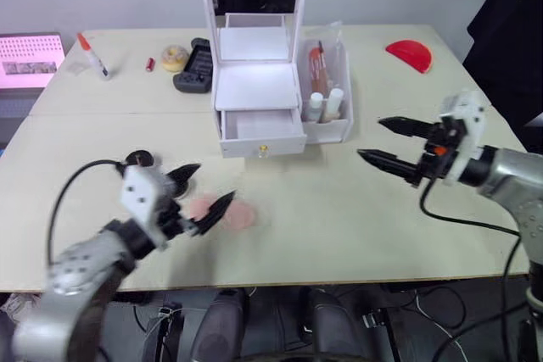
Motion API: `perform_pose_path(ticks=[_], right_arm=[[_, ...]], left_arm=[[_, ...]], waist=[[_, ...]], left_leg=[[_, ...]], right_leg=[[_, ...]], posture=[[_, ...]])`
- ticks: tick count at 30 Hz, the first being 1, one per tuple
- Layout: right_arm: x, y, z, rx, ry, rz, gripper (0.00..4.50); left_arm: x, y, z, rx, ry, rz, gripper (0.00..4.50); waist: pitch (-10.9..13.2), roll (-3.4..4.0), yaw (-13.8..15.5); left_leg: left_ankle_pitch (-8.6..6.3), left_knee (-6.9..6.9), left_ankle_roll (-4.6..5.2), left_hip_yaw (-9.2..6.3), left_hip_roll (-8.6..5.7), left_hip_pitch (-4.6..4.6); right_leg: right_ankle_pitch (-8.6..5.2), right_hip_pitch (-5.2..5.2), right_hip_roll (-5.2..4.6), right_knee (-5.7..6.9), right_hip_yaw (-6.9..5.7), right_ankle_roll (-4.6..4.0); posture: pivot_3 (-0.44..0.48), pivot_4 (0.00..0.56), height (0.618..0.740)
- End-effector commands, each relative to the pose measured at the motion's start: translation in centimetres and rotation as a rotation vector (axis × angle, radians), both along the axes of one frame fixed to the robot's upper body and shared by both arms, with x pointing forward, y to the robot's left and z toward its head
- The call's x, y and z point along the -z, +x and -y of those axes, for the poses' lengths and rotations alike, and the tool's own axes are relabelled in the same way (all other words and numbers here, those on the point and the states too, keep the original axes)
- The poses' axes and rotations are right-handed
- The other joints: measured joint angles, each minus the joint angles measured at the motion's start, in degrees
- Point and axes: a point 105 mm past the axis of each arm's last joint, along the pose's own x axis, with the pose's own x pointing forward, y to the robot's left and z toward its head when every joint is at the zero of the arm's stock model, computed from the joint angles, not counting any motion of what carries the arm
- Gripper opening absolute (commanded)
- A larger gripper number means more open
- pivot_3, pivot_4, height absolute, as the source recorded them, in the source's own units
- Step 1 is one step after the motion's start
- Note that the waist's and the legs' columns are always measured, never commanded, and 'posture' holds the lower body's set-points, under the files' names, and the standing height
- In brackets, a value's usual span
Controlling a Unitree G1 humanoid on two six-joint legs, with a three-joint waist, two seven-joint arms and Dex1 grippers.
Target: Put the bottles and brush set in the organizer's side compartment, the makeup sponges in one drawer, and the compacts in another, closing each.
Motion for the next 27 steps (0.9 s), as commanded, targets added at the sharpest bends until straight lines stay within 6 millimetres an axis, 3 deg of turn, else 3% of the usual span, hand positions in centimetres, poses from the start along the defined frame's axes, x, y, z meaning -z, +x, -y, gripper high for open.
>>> perform_pose_path(ticks=[1,5,10,15,20,27], right_arm=[[-1.8,-1.5,2.0,0.021,-0.005,0.061,4.50],[-1.3,-2.9,5.1,0.080,-0.002,0.049,4.50],[-0.5,-4.1,7.8,0.160,-0.034,0.030,4.50],[0.8,-5.2,9.7,0.242,-0.063,-0.016,4.50],[1.1,-5.0,10.5,0.294,-0.059,-0.017,4.50],[0.6,-4.9,10.5,0.290,-0.065,0.003,4.50]], left_arm=[[-1.2,-0.6,-4.8,-0.008,0.021,-0.050,4.45],[-2.3,-0.1,-9.9,-0.103,0.032,-0.052,4.45],[-3.0,0.7,-12.8,-0.171,0.063,-0.028,4.45],[-3.1,1.6,-14.1,-0.218,0.062,-0.002,4.45],[-3.5,1.8,-14.9,-0.247,0.059,0.005,4.45],[-2.9,1.6,-14.4,-0.246,0.076,-0.018,4.45]], waist=[[0.0,0.01,-0.1],[0.0,0.07,0.0],[0.0,0.07,-0.1],[0.0,0.07,-0.1],[0.0,0.07,-0.3],[0.0,0.06,-0.2]], left_leg=[[0.00,0.00,0.00,0.01,0.01,0.00],[-0.06,-0.01,-0.09,0.22,0.14,0.00],[-0.10,-0.05,-0.15,0.45,0.36,-0.02],[-0.22,-0.06,-0.36,0.70,0.66,0.01],[-0.26,-0.07,-0.42,0.87,0.86,0.06],[-0.31,-0.08,-0.47,0.91,0.89,0.08]], right_leg=[[-0.04,-0.01,0.00,0.00,0.00,0.06],[-0.04,-0.03,-0.03,-0.16,0.07,0.07],[-0.04,-0.13,-0.11,-0.19,0.15,0.07],[-0.01,-0.23,-0.01,-0.20,0.18,0.03],[0.03,-0.32,0.07,-0.20,0.17,-0.04],[0.04,-0.33,0.08,-0.20,0.17,-0.05]], posture=[[0.000,0.150,0.737],[0.000,0.150,0.737],[0.000,0.150,0.737],[0.000,0.150,0.737],[0.000,0.150,0.737],[0.000,0.150,0.737]])
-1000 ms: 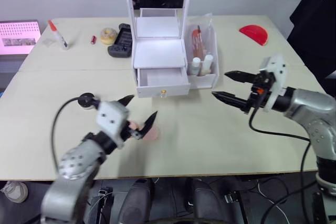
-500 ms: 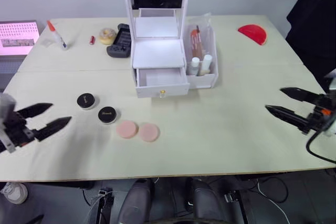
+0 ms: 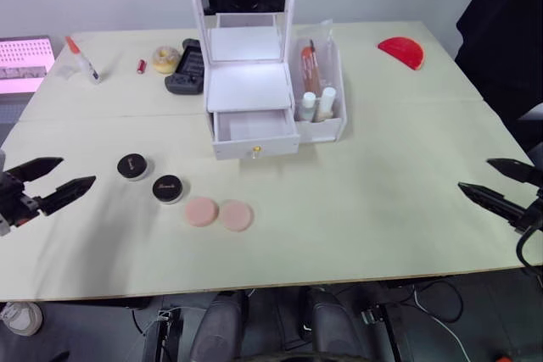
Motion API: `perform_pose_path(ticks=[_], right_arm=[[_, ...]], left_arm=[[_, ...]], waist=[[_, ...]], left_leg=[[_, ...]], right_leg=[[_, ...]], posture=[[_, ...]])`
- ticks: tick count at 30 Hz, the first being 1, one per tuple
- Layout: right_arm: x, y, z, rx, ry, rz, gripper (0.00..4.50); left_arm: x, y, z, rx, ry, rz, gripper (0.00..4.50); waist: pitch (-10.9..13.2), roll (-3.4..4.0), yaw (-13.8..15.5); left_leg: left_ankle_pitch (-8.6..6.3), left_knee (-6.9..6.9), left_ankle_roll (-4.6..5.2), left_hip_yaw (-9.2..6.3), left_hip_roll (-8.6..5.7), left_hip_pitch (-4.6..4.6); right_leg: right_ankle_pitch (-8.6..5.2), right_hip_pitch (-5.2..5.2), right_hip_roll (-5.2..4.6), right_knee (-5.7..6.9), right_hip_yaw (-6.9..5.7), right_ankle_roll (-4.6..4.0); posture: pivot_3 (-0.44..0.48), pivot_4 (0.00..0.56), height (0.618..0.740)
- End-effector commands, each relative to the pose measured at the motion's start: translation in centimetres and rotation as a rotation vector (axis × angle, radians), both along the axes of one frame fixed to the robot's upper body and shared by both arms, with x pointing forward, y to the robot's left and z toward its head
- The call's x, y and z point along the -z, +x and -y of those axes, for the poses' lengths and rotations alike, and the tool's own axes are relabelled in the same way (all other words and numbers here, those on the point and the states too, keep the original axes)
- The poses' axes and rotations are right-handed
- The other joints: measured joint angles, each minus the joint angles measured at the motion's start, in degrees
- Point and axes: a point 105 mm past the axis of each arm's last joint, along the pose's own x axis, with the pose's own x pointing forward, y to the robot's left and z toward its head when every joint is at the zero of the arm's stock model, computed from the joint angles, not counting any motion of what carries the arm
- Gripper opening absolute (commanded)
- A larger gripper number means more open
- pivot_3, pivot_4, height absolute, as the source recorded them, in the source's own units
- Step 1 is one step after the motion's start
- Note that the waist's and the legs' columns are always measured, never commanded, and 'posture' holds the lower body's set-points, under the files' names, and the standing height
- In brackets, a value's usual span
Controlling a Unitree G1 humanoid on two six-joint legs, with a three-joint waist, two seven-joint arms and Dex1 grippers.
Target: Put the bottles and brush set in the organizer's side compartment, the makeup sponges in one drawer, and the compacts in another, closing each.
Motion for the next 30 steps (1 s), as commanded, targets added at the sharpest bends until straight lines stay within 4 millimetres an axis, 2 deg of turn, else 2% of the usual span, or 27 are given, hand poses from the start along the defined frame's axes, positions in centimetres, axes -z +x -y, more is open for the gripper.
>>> perform_pose_path(ticks=[1,9,14,18,24,27,30], right_arm=[[-1.3,0.2,0.1,0.007,-0.032,0.054,4.50],[-1.3,0.3,-0.3,-0.001,-0.018,0.046,4.50],[-1.3,0.9,-1.6,-0.041,-0.016,0.049,4.50],[-3.0,1.9,-5.3,-0.160,-0.006,0.093,4.50],[-3.9,2.6,-11.0,-0.363,-0.029,0.076,4.50],[-4.2,2.8,-14.0,-0.475,-0.048,0.065,4.50],[-4.5,3.1,-16.4,-0.555,-0.059,0.069,4.50]], left_arm=[[-1.0,0.0,0.1,-0.008,0.044,0.036,4.45],[-1.1,0.5,0.9,0.021,0.058,0.032,4.45],[-0.7,1.9,3.0,0.111,0.080,0.019,4.45],[-0.1,2.3,8.6,0.341,0.069,0.004,4.45],[2.1,1.1,14.8,0.606,0.033,-0.052,4.45],[3.3,1.0,17.2,0.726,0.042,-0.074,4.45],[4.6,1.6,18.7,0.824,0.090,-0.084,4.45]], waist=[[0.0,0.00,0.0],[0.0,0.00,0.2],[0.0,0.00,0.2],[0.0,0.00,0.2],[0.0,0.01,0.0],[0.0,0.00,0.1],[0.0,-0.01,0.3]], left_leg=[[0.00,0.01,0.00,0.00,0.01,0.00],[-0.01,0.00,-0.02,0.02,0.01,0.01],[-0.01,0.03,-0.02,0.03,0.01,0.02],[-0.01,0.01,-0.01,0.07,0.01,0.02],[-0.01,-0.01,0.01,0.08,0.03,0.04],[0.00,0.09,0.02,0.08,0.01,0.06],[0.00,0.09,0.02,0.06,0.01,0.06]], right_leg=[[0.00,0.00,0.00,0.00,0.00,0.00],[0.00,0.00,0.00,0.00,0.00,0.00],[0.00,0.02,0.00,0.00,0.00,0.00],[0.01,0.02,0.00,0.00,0.01,-0.02],[0.18,0.01,0.06,0.04,0.03,-0.28],[0.21,0.05,0.18,0.05,0.03,-0.33],[0.23,0.05,0.25,0.04,0.02,-0.37]], posture=[[0.000,0.150,0.737],[0.000,0.150,0.737],[0.000,0.150,0.737],[0.000,0.150,0.737],[0.000,0.150,0.737],[0.000,0.150,0.737],[0.000,0.150,0.737]])
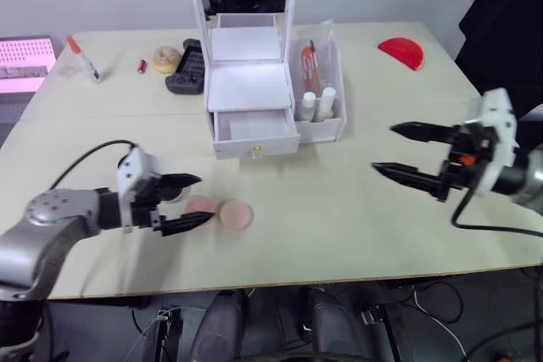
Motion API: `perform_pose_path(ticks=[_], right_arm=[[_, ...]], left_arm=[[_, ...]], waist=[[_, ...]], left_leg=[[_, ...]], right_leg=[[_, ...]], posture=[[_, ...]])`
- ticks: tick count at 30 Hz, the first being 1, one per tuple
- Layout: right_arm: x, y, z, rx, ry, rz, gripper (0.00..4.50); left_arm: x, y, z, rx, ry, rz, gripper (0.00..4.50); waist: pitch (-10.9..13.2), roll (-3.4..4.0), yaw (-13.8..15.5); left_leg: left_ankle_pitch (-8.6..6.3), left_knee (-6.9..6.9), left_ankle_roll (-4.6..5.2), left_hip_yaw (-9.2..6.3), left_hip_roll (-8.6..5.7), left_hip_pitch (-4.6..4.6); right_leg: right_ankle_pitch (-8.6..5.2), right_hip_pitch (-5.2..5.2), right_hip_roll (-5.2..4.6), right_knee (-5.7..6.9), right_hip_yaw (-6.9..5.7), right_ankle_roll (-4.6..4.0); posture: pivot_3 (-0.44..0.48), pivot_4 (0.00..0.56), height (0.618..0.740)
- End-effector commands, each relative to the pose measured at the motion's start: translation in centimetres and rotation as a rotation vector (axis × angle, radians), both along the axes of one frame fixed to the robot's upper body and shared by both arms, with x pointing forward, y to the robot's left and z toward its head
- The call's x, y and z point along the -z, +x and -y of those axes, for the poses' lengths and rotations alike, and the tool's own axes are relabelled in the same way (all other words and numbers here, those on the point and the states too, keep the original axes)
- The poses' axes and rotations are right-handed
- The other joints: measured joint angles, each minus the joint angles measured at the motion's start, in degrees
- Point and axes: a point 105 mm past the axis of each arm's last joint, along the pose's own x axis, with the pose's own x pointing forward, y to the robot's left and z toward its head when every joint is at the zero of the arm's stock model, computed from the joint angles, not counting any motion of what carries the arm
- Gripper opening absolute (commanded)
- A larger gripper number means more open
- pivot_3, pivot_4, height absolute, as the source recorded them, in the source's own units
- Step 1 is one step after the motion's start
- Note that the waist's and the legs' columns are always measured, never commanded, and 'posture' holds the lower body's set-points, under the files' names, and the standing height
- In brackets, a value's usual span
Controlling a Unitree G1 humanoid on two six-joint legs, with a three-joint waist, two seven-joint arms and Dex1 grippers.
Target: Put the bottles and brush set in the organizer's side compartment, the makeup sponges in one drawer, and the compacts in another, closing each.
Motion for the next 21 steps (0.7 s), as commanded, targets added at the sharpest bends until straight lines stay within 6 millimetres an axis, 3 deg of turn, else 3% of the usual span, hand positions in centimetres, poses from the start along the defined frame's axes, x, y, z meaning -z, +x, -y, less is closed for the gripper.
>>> perform_pose_path(ticks=[1,6,14,21], right_arm=[[-0.7,-0.3,-2.3,-0.087,-0.018,0.023,4.50],[-0.7,-0.8,-4.8,-0.171,-0.040,0.014,4.50],[-1.0,-0.4,-5.8,-0.156,-0.031,0.013,4.50],[-2.7,-0.2,-6.7,-0.188,0.031,0.073,4.50]], left_arm=[[0.7,0.6,1.3,0.106,0.060,0.049,4.45],[2.2,1.5,2.3,0.207,0.106,0.050,4.45],[3.8,2.9,3.2,0.247,0.150,0.060,4.45],[4.8,3.2,3.1,0.251,0.174,0.048,4.45]], waist=[[0.0,0.00,0.1],[0.0,-0.01,0.0],[0.0,-0.02,0.0],[0.0,-0.02,-0.2]], left_leg=[[0.00,0.00,0.00,0.00,-0.01,-0.01],[-0.01,0.00,0.03,0.01,-0.01,-0.04],[-0.01,0.03,0.04,-0.01,0.00,-0.04],[-0.01,0.02,0.04,-0.01,0.00,-0.04]], right_leg=[[0.00,-0.01,0.00,0.00,0.00,0.00],[0.01,-0.02,0.01,-0.02,0.01,-0.01],[0.02,-0.02,0.03,0.02,-0.01,-0.01],[0.03,-0.03,0.04,0.04,-0.01,-0.01]], posture=[[0.000,0.150,0.737],[0.000,0.150,0.737],[0.000,0.150,0.737],[0.000,0.150,0.737]])
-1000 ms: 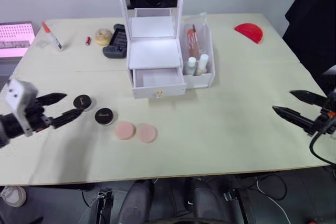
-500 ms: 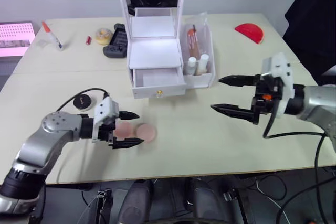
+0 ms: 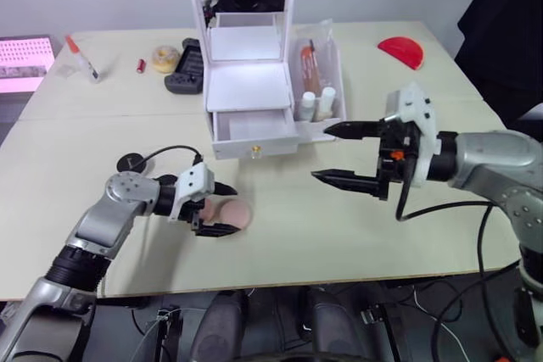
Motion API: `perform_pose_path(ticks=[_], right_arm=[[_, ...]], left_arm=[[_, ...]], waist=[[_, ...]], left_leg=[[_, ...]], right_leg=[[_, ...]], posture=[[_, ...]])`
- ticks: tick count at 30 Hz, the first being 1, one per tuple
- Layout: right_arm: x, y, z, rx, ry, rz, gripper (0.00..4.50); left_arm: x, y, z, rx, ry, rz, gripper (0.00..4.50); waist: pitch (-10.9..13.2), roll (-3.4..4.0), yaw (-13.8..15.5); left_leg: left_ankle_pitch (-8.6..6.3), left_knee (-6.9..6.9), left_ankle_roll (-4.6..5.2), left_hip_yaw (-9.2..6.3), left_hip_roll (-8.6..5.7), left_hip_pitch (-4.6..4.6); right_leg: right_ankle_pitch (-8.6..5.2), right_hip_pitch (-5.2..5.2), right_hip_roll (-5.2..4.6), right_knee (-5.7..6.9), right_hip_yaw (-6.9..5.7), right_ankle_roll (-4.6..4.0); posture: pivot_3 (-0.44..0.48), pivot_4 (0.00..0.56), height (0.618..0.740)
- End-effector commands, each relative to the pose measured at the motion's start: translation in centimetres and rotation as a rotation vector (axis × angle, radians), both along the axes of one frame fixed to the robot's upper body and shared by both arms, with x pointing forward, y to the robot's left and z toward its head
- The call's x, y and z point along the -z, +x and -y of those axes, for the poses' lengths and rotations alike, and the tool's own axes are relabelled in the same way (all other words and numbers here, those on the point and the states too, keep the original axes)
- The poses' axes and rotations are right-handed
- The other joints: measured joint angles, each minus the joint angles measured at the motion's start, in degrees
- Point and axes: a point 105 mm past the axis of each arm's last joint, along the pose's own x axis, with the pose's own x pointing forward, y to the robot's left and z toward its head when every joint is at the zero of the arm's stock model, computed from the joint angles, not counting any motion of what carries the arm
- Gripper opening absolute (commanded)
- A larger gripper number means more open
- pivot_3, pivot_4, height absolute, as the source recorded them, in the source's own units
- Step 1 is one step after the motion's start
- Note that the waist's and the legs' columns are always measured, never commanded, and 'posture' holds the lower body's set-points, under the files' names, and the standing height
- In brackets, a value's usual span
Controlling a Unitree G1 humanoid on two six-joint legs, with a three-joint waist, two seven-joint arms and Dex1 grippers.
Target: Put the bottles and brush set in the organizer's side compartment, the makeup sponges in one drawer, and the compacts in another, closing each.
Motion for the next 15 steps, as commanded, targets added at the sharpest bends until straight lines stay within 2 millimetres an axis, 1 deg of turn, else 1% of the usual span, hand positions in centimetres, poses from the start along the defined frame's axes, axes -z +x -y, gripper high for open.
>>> perform_pose_path(ticks=[1,4,7,15], right_arm=[[-1.7,-0.1,-0.3,-0.018,0.045,0.067,4.50],[-1.9,0.4,-0.3,-0.003,0.047,0.079,4.50],[-2.2,0.8,-0.1,0.016,0.054,0.092,4.50],[-2.2,1.5,0.5,0.049,0.051,0.098,4.50]], left_arm=[[-0.1,-0.3,0.4,0.036,0.002,0.011,4.45],[0.0,-0.7,0.5,0.054,-0.004,-0.015,4.45],[0.6,-1.1,0.6,0.072,0.015,-0.018,4.45],[0.6,-1.0,0.7,0.055,0.007,-0.036,4.45]], waist=[[0.0,0.00,0.0],[0.0,0.00,0.1],[0.0,0.00,0.1],[0.0,0.01,0.1]], left_leg=[[0.00,0.00,0.00,0.00,0.00,0.00],[0.00,0.01,0.00,0.00,0.00,0.00],[0.00,0.02,0.00,0.00,0.00,0.00],[0.00,0.02,0.00,0.00,0.00,0.02]], right_leg=[[0.00,0.00,0.00,0.01,0.00,0.00],[0.00,0.00,0.00,0.01,0.00,0.00],[0.01,0.01,0.00,0.01,0.01,0.00],[0.01,0.01,0.00,0.04,0.00,0.00]], posture=[[0.000,0.150,0.737],[0.000,0.150,0.737],[0.000,0.150,0.737],[0.000,0.150,0.737]])
